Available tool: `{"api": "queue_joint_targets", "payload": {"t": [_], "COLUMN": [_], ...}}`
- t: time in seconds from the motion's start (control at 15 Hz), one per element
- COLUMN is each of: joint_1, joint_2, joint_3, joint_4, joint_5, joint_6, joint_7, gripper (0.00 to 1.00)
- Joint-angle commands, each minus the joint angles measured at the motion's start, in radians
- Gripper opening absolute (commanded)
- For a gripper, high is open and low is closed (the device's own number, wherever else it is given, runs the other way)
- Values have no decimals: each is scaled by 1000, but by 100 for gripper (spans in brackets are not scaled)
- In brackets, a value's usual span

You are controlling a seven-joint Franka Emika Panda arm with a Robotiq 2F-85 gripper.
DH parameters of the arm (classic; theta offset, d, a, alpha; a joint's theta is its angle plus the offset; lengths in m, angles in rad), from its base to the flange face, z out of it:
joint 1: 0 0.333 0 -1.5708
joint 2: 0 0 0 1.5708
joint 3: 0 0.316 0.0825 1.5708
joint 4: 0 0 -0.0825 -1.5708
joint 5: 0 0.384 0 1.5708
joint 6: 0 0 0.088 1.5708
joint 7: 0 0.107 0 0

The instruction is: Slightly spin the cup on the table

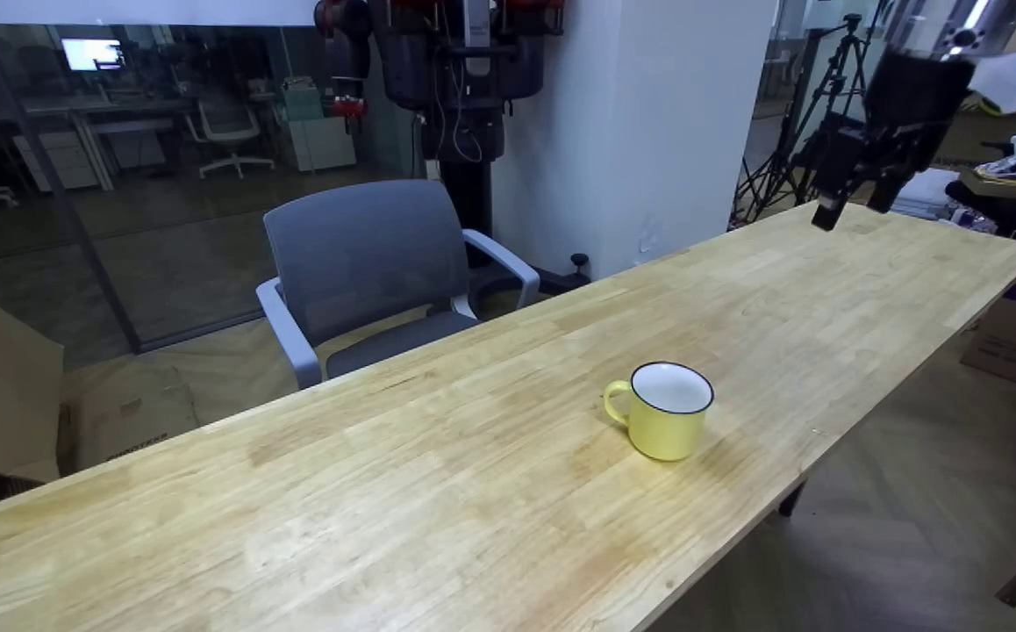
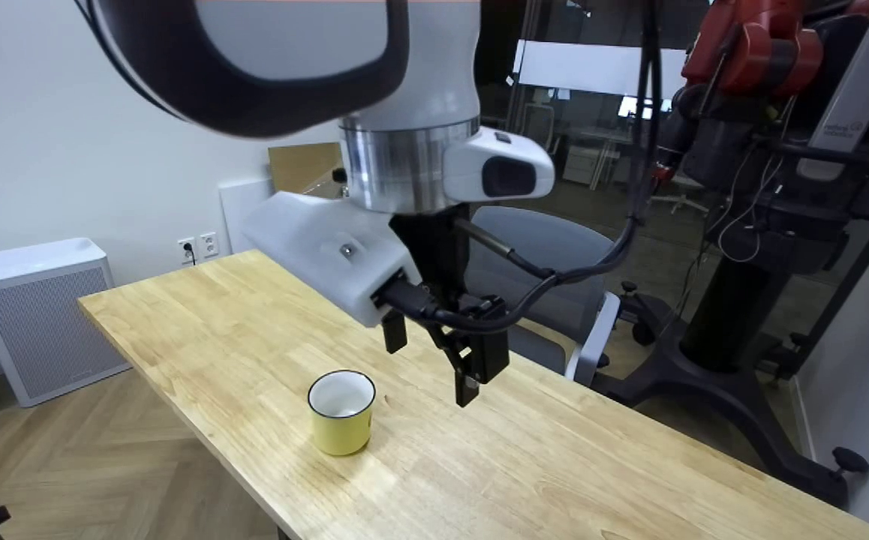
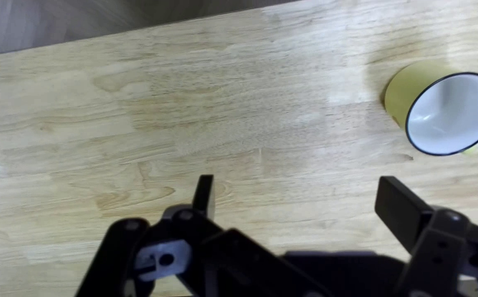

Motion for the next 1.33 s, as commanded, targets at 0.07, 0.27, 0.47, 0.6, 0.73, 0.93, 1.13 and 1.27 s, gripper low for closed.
{"api": "queue_joint_targets", "payload": {"t": [0.07,0.27,0.47,0.6,0.73,0.93,1.13,1.27], "joint_1": [70,99,94,94,97,109,104,102], "joint_2": [162,264,252,286,307,379,450,495], "joint_3": [58,115,135,147,141,127,138,148], "joint_4": [92,149,117,139,152,188,229,257], "joint_5": [23,28,27,31,9,-57,-61,-56], "joint_6": [-9,-16,-6,-7,1,56,84,86], "joint_7": [-144,-237,-233,-254,-248,-207,-211,-219], "gripper": [100,100,100,100,100,100,100,100]}}
